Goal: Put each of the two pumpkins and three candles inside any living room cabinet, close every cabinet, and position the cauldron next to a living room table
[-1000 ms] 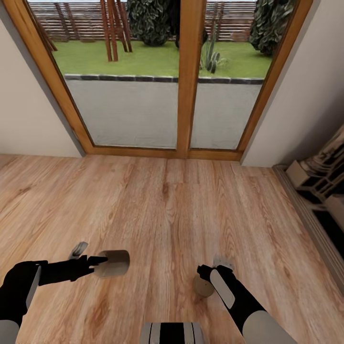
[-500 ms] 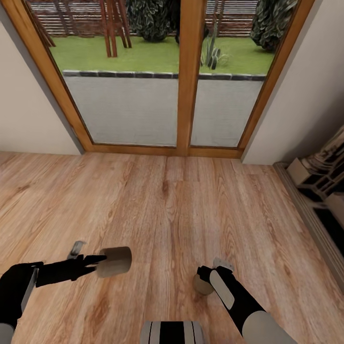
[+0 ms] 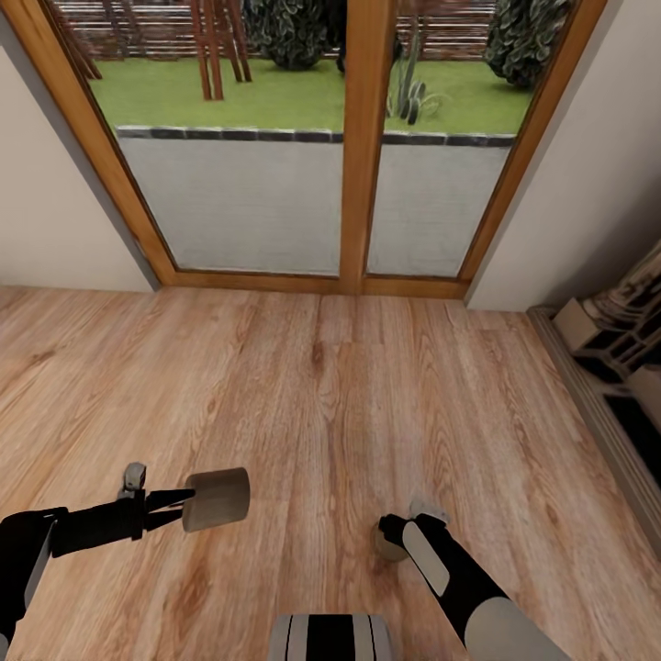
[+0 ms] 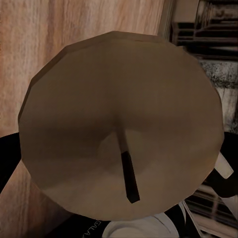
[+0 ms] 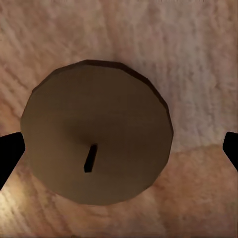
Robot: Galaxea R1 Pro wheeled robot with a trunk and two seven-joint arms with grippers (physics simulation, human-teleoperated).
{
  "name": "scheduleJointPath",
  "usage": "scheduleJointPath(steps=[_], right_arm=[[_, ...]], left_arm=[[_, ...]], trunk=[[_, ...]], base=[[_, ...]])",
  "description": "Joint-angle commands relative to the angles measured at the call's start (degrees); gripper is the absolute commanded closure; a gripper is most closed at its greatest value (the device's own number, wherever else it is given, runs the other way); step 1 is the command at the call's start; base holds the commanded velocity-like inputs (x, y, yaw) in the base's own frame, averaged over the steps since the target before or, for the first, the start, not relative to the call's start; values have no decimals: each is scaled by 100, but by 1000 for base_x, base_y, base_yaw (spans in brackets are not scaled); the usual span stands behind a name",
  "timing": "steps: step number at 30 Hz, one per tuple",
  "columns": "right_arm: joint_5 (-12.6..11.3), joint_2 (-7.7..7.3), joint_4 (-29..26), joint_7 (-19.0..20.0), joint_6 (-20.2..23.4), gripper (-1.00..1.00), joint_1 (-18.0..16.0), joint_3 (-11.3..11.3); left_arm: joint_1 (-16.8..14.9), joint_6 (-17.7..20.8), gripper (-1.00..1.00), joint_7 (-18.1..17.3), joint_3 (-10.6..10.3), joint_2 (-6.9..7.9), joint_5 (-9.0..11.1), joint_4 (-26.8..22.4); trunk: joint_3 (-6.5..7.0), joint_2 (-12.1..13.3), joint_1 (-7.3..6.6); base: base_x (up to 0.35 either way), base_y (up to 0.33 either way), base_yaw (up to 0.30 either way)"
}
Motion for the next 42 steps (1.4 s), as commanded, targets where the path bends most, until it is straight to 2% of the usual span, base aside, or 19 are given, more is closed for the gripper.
scheduleJointPath(steps=[1, 17, 26, 42], right_arm=[[0, 0, 12, -1, 0, -100, -15, 6], [1, 18, 33, 25, 0, -100, -46, 42], [1, -15, 149, 811, -59, -100, -53, 47], [0, -17, 196, 877, -229, -100, -55, 47]], left_arm=[[0, -2, 100, -4, 0, 0, 8, 1], [2, -2, 100, -15, 0, 1, -1, 2], [2, -2, 100, -15, 0, 1, -1, 3], [2, -4, 100, -6, -16, -11, -2, 3]], trunk=[[-23, -2, 2], [-23, -2, 2], [-23, -2, 2], [-23, -2, 2]], base=[[0, 0, 0], [0, 0, 0], [0, 0, 0], [24, -11, 0]])
